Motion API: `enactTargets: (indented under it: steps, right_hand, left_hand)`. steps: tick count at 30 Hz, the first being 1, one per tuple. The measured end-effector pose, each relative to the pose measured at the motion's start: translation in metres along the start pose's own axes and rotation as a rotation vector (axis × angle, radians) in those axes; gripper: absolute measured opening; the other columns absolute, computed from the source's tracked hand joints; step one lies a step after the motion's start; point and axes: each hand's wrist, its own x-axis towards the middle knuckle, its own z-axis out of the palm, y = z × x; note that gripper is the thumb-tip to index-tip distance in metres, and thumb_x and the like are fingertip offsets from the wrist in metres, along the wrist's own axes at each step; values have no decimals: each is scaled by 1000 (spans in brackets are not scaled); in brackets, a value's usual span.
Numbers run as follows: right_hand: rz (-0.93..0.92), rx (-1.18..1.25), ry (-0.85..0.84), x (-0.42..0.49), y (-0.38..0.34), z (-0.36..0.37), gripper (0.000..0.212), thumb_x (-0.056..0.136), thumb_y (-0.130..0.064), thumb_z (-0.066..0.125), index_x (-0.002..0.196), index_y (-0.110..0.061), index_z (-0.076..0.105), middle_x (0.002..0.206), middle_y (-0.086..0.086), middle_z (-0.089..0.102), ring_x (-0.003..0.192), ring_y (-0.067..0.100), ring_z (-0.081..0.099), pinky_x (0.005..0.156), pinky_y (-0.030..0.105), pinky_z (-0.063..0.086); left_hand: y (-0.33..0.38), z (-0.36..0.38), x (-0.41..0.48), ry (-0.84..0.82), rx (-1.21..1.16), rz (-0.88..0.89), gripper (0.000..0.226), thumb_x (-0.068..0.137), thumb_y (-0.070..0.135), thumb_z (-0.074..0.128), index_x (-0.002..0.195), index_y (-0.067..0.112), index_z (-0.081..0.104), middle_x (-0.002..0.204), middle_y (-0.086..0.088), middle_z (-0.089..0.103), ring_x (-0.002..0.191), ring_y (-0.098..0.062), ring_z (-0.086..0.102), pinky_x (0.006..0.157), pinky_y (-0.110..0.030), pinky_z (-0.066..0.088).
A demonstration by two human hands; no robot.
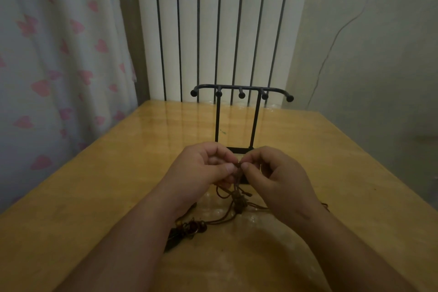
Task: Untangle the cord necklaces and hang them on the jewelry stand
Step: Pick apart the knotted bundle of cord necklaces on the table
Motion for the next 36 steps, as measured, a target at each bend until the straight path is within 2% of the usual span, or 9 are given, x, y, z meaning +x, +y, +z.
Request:
enactTargets:
  steps: [2, 3, 5, 10, 14, 20, 25, 33, 36]
  right_hand:
    - [18, 16, -22, 0, 2, 2, 8, 89, -32, 56, 84, -34, 62, 76, -11, 61, 68, 2, 57, 57, 18, 47]
    - [21, 24, -36, 0, 3, 3, 9, 89, -35, 53, 85, -34, 61, 80, -11, 63, 72, 4, 60, 62, 27, 53]
    - [15, 21, -54, 0, 3, 4, 11, 88, -38, 50, 86, -34, 60, 84, -10, 63, 78, 7, 60, 67, 34, 54]
    - [-28, -7, -42, 0, 3, 2, 8, 91, -32, 54, 89, -35, 61, 82, -13, 60, 74, 4, 55, 60, 16, 44]
    - [-64, -7, -39, -1, 2, -1, 15, 89, -23, 59, 88, -37, 60, 76, -14, 56, 72, -2, 53, 59, 11, 41]
    - [-97, -105, -53, -1, -2, 0, 8, 86, -34, 53, 83, -42, 55, 75, -17, 51, 77, -4, 50, 64, 10, 40]
    - [-101, -159, 2, 0, -1, 3, 3, 85, -33, 57, 82, -35, 59, 75, -17, 51, 76, -2, 48, 56, 14, 33]
    - [-107, -126, 22, 0, 0, 2, 7, 78, -32, 60, 79, -38, 57, 70, -15, 51, 70, -1, 48, 54, 12, 37]
    - [-113, -114, 38, -1, 0, 1, 14, 79, -27, 64, 78, -38, 57, 70, -15, 52, 70, -2, 49, 57, 10, 39]
  left_hand:
    - [-1, 0, 1, 1, -25, 8, 14, 88, -4, 62, 93, 8, 66, 72, -6, 71, 72, -20, 69, 73, -37, 59]
    - [-1, 0, 1, 0, -33, 7, 13, 88, -3, 62, 94, 9, 65, 70, -6, 71, 71, -20, 69, 73, -37, 58]
    - [-2, 0, 2, 2, -41, 6, 13, 88, -2, 64, 94, 10, 64, 69, -5, 70, 71, -21, 69, 74, -39, 58]
    - [-2, 0, 2, 22, -19, 20, 15, 84, 0, 68, 92, 12, 64, 72, -6, 72, 75, -26, 71, 80, -47, 59]
    - [-1, 1, 0, 25, -24, 19, 15, 84, -1, 68, 91, 11, 64, 72, -6, 72, 72, -23, 71, 79, -45, 59]
    - [1, 0, -1, 37, -3, 15, 6, 85, 8, 69, 86, 13, 70, 69, -2, 71, 67, -13, 68, 68, -30, 53]
    - [1, 0, 1, 33, -9, 5, 10, 85, 8, 69, 81, 17, 71, 73, -5, 73, 70, -17, 68, 69, -33, 55]
    - [0, -1, 1, -11, -41, 15, 16, 83, -3, 67, 82, 13, 68, 70, 0, 70, 69, -14, 68, 66, -23, 53]
    - [-2, -2, 1, -47, -134, 1, 23, 85, -6, 63, 79, 15, 70, 73, -4, 71, 71, -18, 68, 67, -27, 53]
